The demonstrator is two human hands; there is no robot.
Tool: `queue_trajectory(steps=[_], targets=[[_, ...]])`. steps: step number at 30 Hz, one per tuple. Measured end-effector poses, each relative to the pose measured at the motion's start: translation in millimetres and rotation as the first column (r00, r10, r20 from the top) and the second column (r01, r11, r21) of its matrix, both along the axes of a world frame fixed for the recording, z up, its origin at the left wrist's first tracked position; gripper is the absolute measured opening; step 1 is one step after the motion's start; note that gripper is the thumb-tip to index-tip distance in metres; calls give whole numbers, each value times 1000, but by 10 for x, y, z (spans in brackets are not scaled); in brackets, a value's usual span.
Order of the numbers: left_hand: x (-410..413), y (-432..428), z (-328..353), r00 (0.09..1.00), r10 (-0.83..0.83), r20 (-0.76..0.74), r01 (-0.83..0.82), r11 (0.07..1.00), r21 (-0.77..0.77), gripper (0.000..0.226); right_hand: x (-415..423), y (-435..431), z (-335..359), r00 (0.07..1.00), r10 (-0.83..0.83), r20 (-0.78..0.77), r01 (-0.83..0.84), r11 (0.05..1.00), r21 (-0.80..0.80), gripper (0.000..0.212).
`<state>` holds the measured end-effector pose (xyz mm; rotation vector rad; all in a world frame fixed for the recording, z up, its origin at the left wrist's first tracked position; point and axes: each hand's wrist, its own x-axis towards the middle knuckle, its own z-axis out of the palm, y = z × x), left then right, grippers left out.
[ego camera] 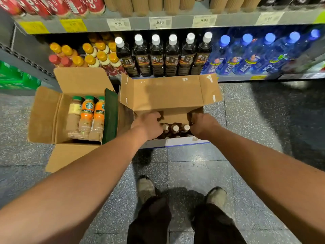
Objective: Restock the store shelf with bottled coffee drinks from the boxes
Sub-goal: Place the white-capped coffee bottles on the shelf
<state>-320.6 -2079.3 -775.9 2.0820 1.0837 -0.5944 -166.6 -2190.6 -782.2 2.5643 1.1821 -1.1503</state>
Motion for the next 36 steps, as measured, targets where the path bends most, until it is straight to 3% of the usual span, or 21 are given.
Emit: queue_trajectory(steps=[4,14,19,27,36], targets=[[36,18,-375,999,-45,1,45,999,17,51,59,17,-423,999,5,34,-4,1000,-17,35],[455,-179,-1683,987,-46,-157,53,998,43,43,447,-55,-1717,1000,25,-1,-25,999,-29,29],[628,-274,-2170,998,-52,-28,54,995,85,51,561,-94,-2176,999,45,14,-45,999,-28,33],[964,-380,-2726,977,-210,42,200,965,172,48,619,-109,-2676,971,241,6,-238,962,-137,43],[1049,-442,-3065,953,-292,77,278,948,154,46,629,-186,-2882,941,309,136,-281,940,-192,26]])
